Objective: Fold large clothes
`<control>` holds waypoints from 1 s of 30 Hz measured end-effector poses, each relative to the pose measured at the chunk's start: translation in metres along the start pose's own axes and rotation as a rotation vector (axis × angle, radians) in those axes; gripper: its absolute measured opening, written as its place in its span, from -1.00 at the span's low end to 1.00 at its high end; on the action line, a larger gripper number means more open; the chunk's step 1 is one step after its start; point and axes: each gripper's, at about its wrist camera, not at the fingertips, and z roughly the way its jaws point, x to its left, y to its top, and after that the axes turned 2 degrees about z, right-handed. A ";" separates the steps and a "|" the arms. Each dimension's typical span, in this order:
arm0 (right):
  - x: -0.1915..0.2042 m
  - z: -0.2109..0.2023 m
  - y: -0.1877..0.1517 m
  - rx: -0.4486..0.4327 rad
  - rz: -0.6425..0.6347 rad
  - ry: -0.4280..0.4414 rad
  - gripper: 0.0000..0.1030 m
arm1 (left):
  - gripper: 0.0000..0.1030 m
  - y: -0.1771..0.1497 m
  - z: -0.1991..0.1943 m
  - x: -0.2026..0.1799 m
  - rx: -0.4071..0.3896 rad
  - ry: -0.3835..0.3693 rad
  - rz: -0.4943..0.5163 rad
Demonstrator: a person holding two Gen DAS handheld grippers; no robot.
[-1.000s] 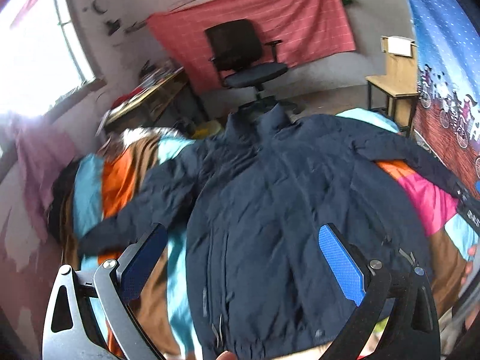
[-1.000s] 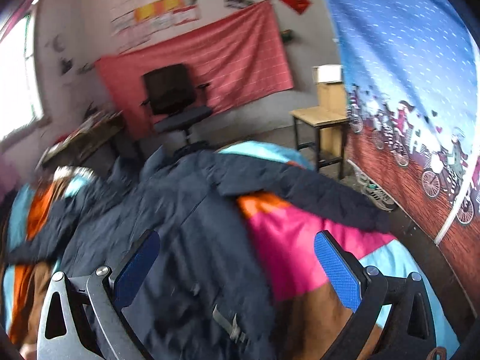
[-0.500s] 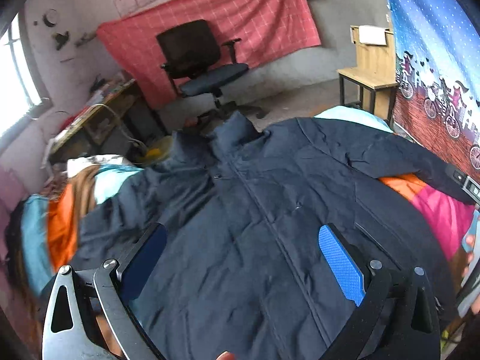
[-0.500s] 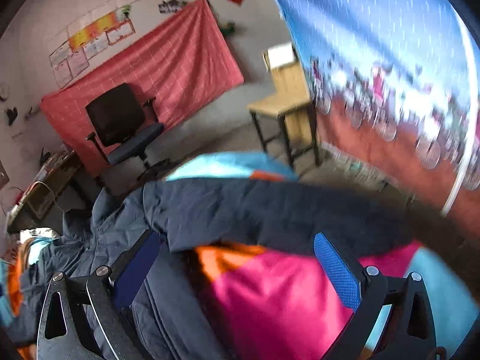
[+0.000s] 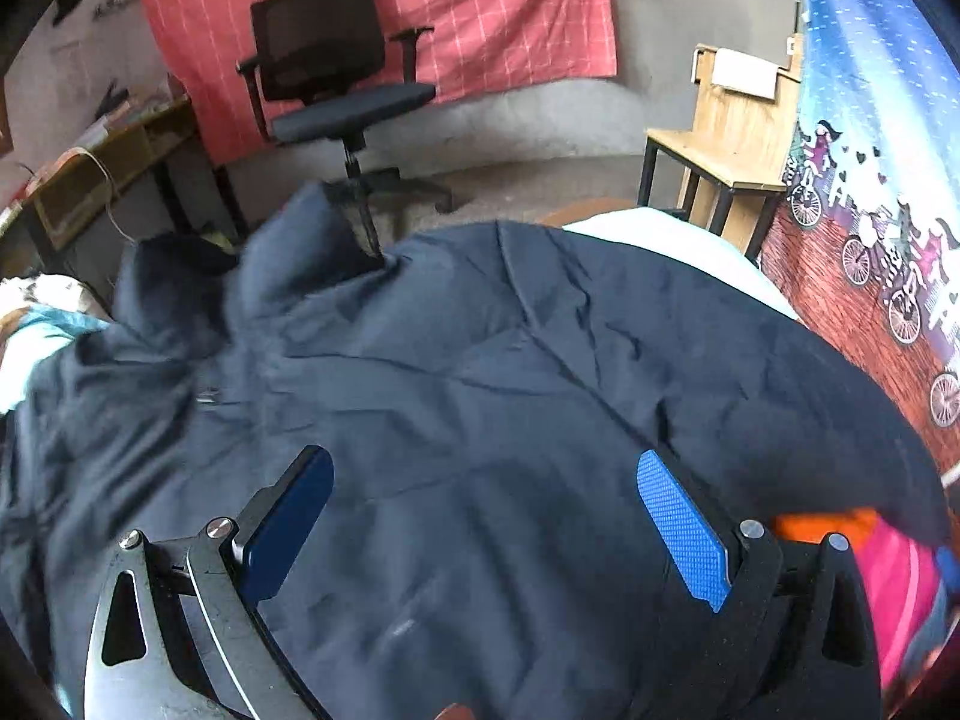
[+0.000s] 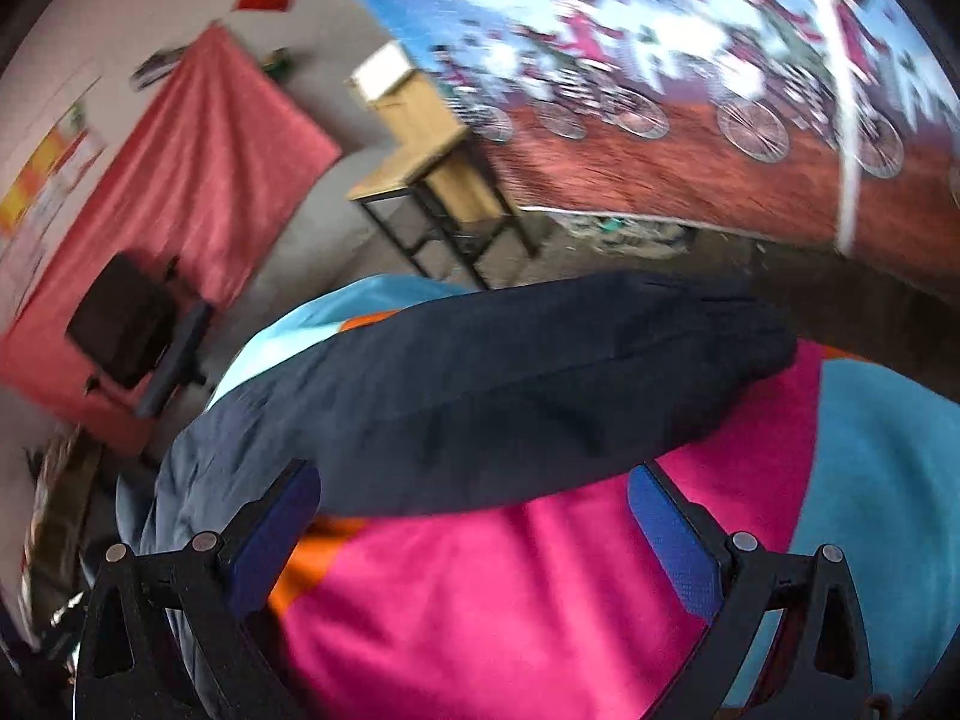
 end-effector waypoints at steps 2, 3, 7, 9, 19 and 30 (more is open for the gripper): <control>-0.018 0.004 0.008 0.004 0.080 0.004 1.00 | 0.93 0.005 0.020 -0.003 0.025 -0.005 -0.023; -0.024 0.007 0.012 0.008 0.111 0.007 1.00 | 0.93 0.008 0.029 -0.005 0.033 -0.008 -0.025; -0.046 0.018 0.017 0.019 0.232 0.042 1.00 | 0.93 0.013 0.052 -0.011 0.042 -0.007 0.004; -0.046 0.019 0.017 0.001 0.220 0.033 0.99 | 0.93 0.013 0.062 -0.015 0.058 -0.012 0.019; -0.051 0.023 0.020 -0.033 0.251 0.060 -0.39 | 0.96 -0.002 0.102 -0.025 0.171 0.035 0.087; 0.013 -0.029 0.041 -0.220 -0.004 0.111 -0.84 | 0.95 -0.013 0.026 0.048 0.097 -0.035 -0.042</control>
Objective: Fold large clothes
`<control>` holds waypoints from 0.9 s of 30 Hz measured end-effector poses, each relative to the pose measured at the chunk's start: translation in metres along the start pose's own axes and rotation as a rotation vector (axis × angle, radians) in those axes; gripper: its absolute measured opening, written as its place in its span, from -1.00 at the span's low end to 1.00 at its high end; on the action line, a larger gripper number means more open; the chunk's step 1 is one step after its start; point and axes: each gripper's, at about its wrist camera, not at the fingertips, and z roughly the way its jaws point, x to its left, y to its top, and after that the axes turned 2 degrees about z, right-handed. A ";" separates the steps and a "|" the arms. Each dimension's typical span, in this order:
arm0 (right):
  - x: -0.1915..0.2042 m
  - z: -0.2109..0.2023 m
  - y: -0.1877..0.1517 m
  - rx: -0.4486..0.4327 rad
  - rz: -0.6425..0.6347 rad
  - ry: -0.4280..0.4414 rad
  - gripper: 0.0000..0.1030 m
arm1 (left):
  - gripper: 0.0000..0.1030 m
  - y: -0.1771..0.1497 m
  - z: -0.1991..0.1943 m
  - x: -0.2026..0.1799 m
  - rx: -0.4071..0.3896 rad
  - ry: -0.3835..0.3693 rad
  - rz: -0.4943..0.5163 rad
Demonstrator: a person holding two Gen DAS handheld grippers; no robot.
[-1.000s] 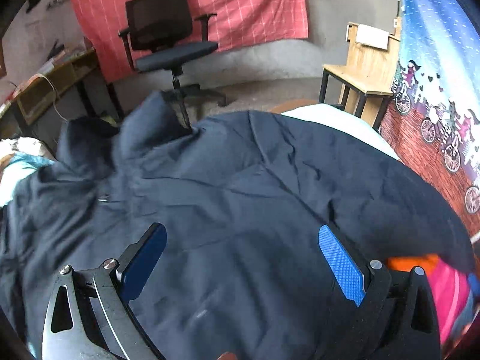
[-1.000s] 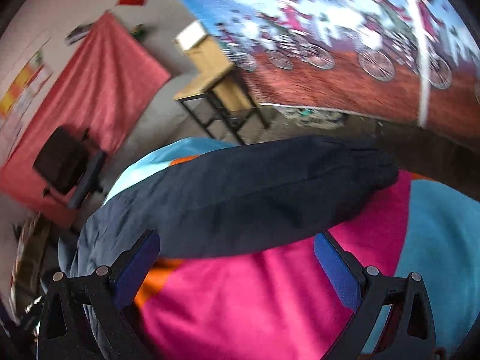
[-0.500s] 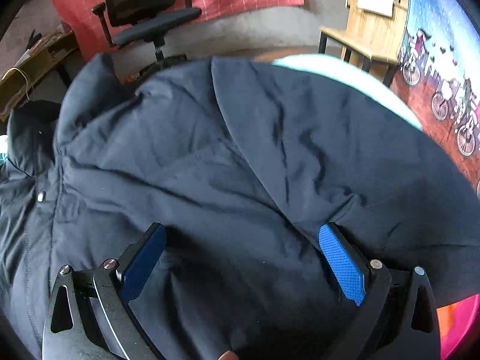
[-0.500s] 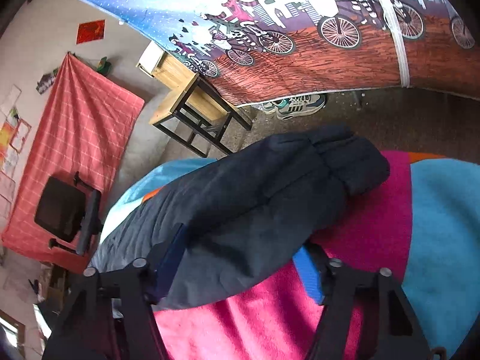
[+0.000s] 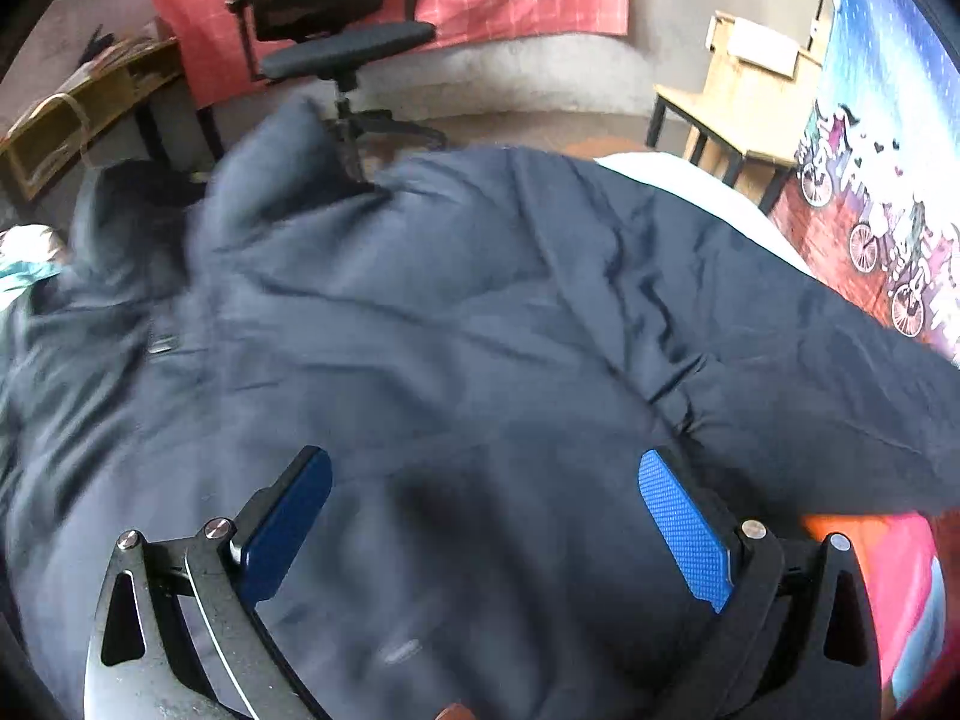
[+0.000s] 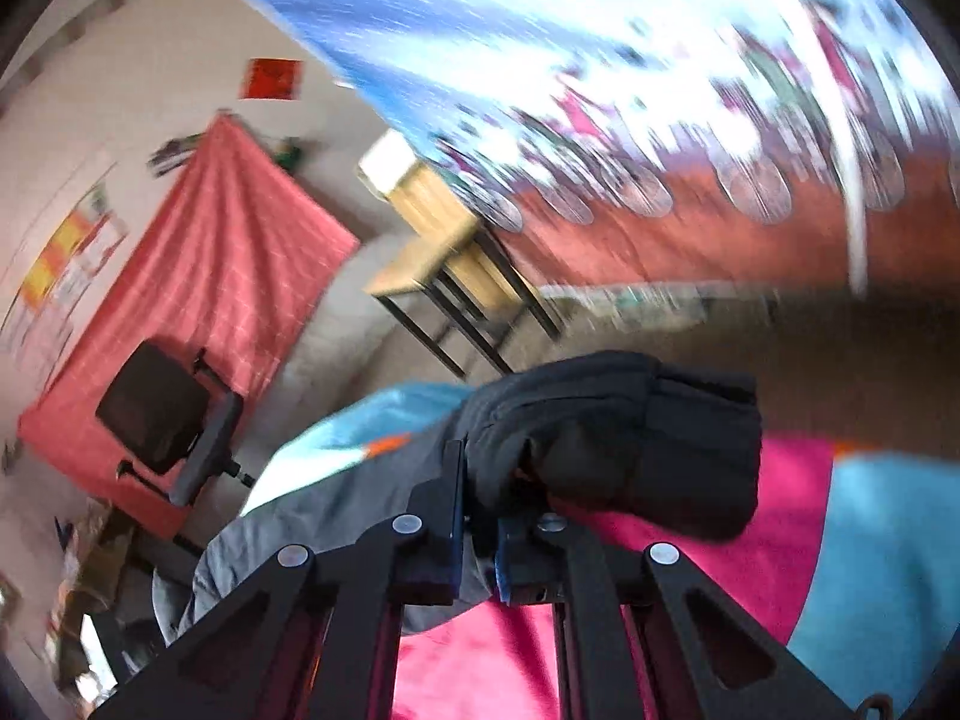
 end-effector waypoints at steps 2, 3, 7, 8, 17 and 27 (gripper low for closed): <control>0.029 -0.012 0.005 -0.041 -0.090 0.031 -0.84 | 0.95 -0.011 -0.024 0.025 -0.023 0.025 -0.029; 0.047 -0.019 0.005 -0.058 -0.142 0.054 -0.84 | 0.95 -0.015 -0.033 0.032 -0.034 0.038 -0.046; 0.129 -0.039 -0.002 -0.079 -0.375 0.189 -0.85 | 0.95 -0.049 -0.083 0.071 -0.077 0.083 -0.125; 0.152 -0.045 -0.008 -0.076 -0.432 0.236 -0.85 | 0.95 -0.054 -0.093 0.073 -0.082 0.091 -0.138; 0.314 -0.071 -0.135 0.020 -0.938 0.474 -0.85 | 0.95 -0.129 -0.175 0.181 -0.141 0.154 -0.444; 0.370 -0.073 -0.307 0.181 -1.352 0.585 -0.85 | 0.95 -0.183 -0.206 0.235 -0.143 0.204 -0.565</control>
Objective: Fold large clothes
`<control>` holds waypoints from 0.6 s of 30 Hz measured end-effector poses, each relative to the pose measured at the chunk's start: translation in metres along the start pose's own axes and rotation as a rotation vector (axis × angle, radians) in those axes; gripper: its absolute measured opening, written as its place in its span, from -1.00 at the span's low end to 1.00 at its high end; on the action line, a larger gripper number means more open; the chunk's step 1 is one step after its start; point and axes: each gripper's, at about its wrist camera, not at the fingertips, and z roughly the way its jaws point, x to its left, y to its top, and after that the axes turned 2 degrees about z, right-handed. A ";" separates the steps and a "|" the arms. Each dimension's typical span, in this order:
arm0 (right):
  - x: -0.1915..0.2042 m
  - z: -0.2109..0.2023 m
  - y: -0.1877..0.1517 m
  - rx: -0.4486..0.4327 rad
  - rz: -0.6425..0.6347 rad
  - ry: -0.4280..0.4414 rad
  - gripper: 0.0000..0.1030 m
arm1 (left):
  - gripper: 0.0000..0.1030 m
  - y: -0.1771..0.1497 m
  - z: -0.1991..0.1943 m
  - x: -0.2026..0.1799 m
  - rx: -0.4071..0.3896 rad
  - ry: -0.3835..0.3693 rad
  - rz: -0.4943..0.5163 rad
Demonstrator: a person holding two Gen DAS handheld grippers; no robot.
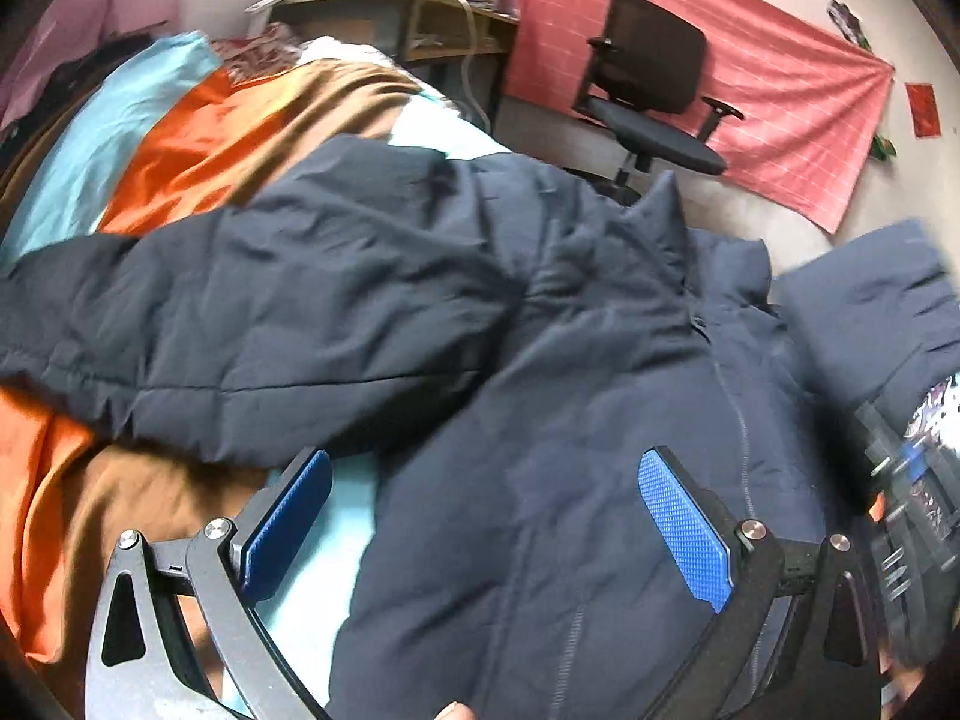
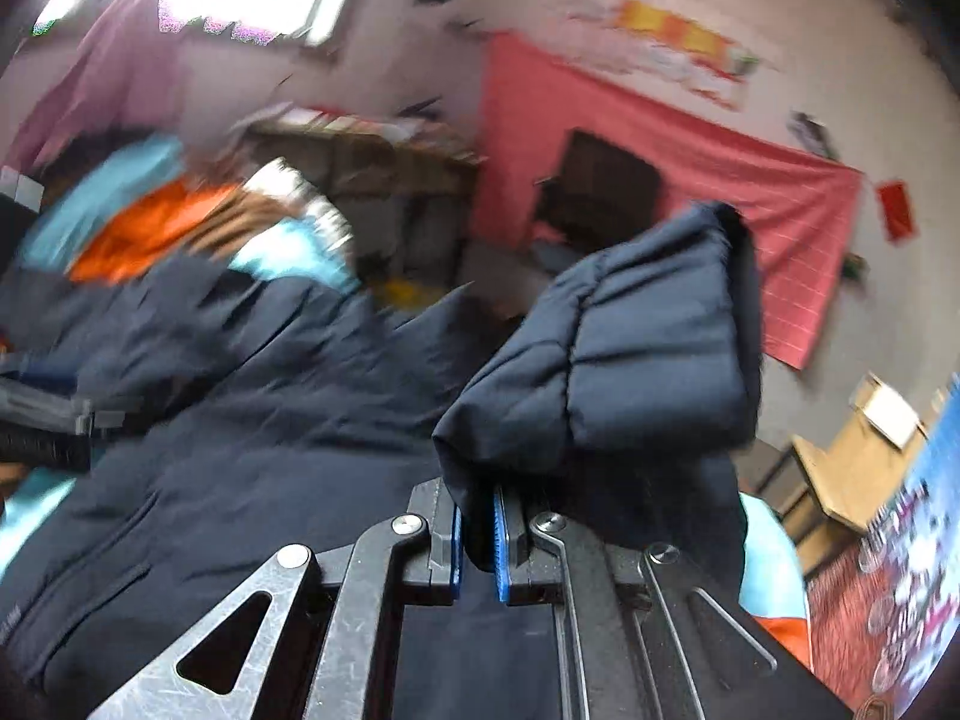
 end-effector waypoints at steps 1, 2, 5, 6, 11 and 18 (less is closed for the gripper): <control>0.015 0.008 -0.002 0.024 -0.022 0.023 -0.84 | 0.95 0.000 -0.001 0.006 -0.003 -0.002 -0.012; 0.027 0.016 -0.005 0.050 -0.036 0.041 -0.84 | 0.95 -0.001 -0.001 0.010 -0.008 -0.003 -0.022; 0.055 0.035 -0.021 0.133 -0.064 0.099 -0.75 | 0.95 -0.001 -0.001 0.018 -0.027 -0.012 -0.039; 0.063 0.040 -0.026 0.155 -0.074 0.107 -0.70 | 0.95 -0.001 -0.001 0.020 -0.031 -0.015 -0.041; 0.072 0.039 -0.047 0.229 -0.070 0.213 0.38 | 0.95 -0.005 -0.003 0.017 -0.074 -0.069 -0.050; 0.017 0.004 -0.052 0.156 0.029 0.220 0.40 | 0.95 -0.007 0.024 -0.019 -0.041 -0.093 0.049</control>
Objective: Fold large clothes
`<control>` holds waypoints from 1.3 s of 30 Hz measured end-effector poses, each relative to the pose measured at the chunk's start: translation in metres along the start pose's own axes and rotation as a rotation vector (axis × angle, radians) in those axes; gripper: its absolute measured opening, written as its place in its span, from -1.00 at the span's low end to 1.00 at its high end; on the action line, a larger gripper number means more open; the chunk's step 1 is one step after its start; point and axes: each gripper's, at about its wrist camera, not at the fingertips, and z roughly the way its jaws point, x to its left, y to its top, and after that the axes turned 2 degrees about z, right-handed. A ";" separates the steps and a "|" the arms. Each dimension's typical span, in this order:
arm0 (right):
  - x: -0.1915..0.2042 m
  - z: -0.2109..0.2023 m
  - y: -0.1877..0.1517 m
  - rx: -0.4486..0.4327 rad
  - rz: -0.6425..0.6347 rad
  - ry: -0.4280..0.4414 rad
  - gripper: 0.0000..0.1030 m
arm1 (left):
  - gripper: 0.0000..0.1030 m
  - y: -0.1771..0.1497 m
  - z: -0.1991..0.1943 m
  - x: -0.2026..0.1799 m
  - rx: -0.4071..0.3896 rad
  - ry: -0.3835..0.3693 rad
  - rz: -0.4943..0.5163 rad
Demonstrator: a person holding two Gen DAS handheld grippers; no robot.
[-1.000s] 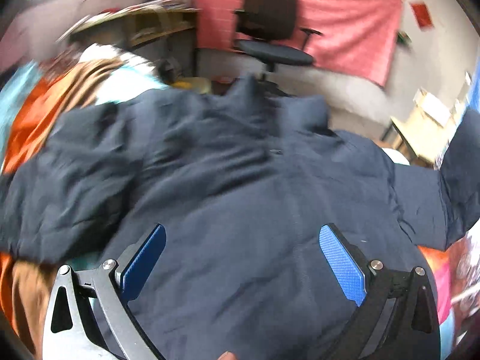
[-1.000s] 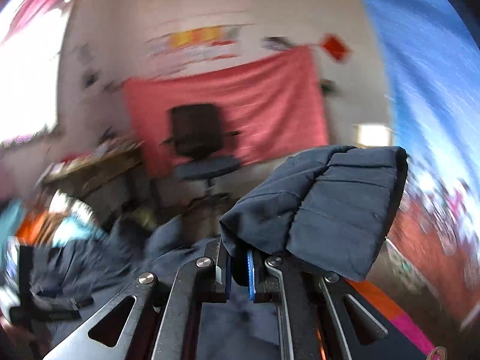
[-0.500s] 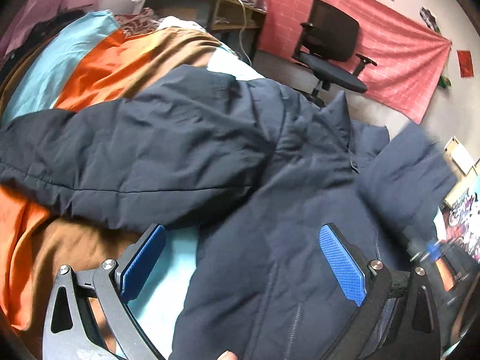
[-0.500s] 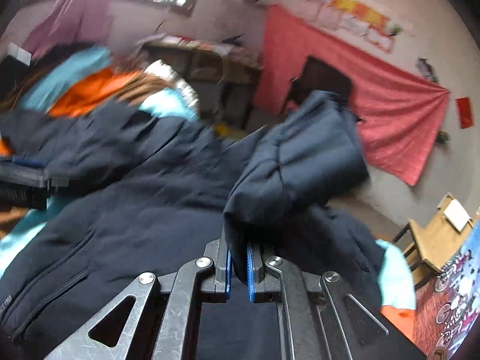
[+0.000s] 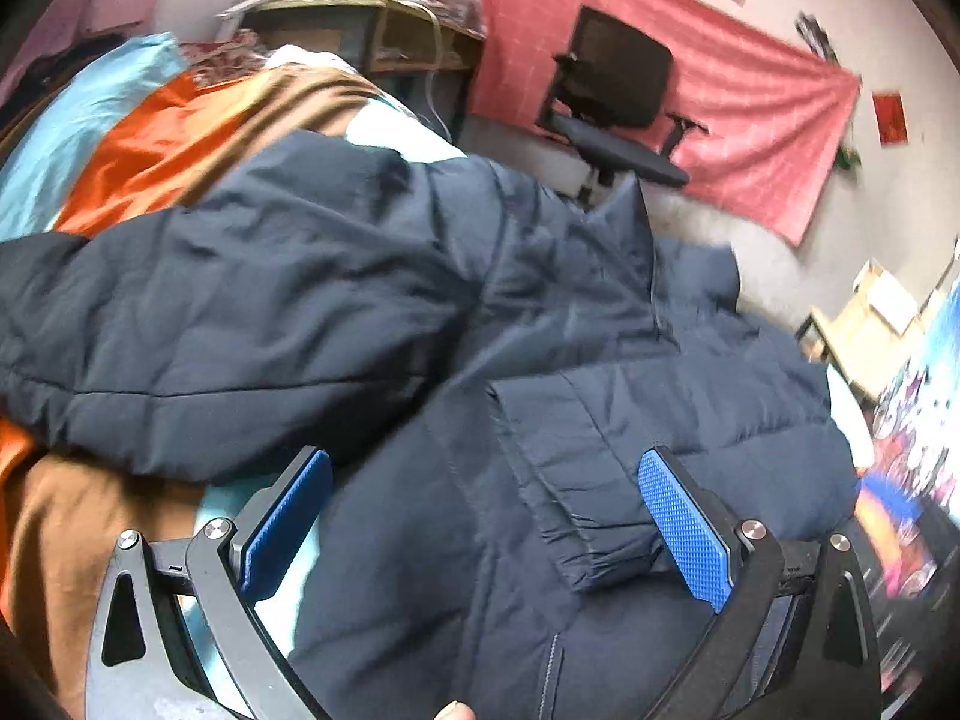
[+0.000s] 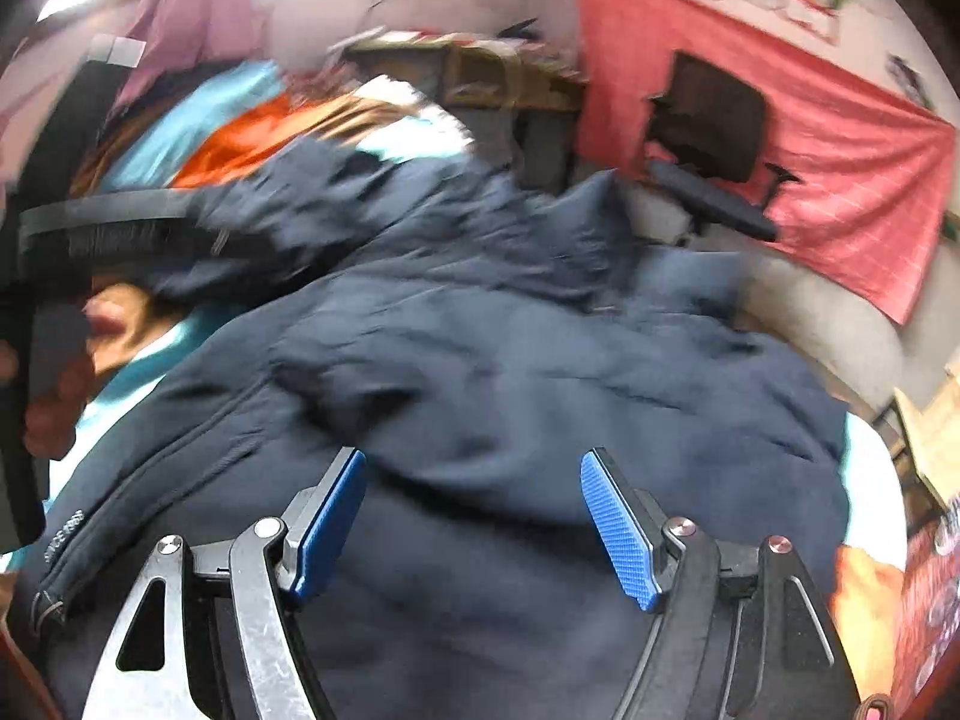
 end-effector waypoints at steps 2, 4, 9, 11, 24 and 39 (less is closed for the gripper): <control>-0.042 -0.004 0.001 0.000 0.085 -0.061 0.40 | 0.95 -0.003 0.017 -0.012 0.061 0.032 0.034; -0.089 0.001 0.000 0.046 0.204 -0.124 0.40 | 0.95 -0.008 0.030 -0.019 0.108 0.062 0.062; -0.188 0.032 -0.018 0.162 0.444 -0.207 -0.28 | 0.95 -0.019 0.050 -0.021 0.160 0.121 0.102; -0.210 0.045 -0.028 0.194 0.467 -0.253 -0.45 | 0.98 -0.023 0.054 -0.019 0.157 0.119 0.096; -0.202 0.089 -0.067 0.248 0.394 -0.269 -0.53 | 0.98 -0.038 0.062 -0.018 0.102 0.123 0.099; -0.141 0.048 -0.036 0.141 0.270 -0.322 0.21 | 0.98 -0.031 -0.063 0.110 -0.034 0.292 -0.167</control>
